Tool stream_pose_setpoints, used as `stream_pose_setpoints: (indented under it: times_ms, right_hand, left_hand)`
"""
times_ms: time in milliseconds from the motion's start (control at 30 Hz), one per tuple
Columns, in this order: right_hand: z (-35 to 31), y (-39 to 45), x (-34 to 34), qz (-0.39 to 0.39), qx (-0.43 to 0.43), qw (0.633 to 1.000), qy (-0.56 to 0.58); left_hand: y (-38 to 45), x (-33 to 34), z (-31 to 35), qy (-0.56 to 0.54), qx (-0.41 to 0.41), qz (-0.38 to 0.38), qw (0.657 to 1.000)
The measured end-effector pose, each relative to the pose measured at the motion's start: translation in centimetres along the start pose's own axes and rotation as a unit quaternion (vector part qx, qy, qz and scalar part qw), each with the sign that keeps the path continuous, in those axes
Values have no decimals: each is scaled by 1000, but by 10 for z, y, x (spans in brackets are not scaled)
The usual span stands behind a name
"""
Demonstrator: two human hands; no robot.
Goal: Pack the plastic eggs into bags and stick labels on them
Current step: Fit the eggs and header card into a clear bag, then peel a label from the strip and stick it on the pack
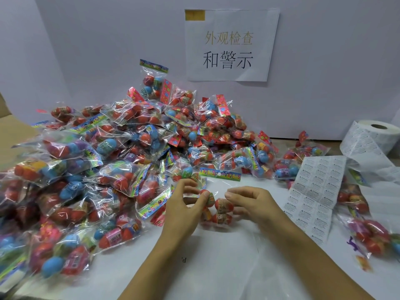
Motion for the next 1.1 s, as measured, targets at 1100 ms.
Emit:
stream_pose_setpoints:
  times_ms: [1100]
  right_hand:
    - [-24,5,-44,-54,5,950,-307]
  left_hand:
    - [-60,46,16,46,127,-385,913]
Point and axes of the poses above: each hand's wrist, its own y-axis towards the middle knuckle, its own x-axis out of the palm, z = x × y, the point moved 6 cm from there along y, towards the middle knuckle, and after that the axes turned 15 degrees about z, right-handed, at the moved point
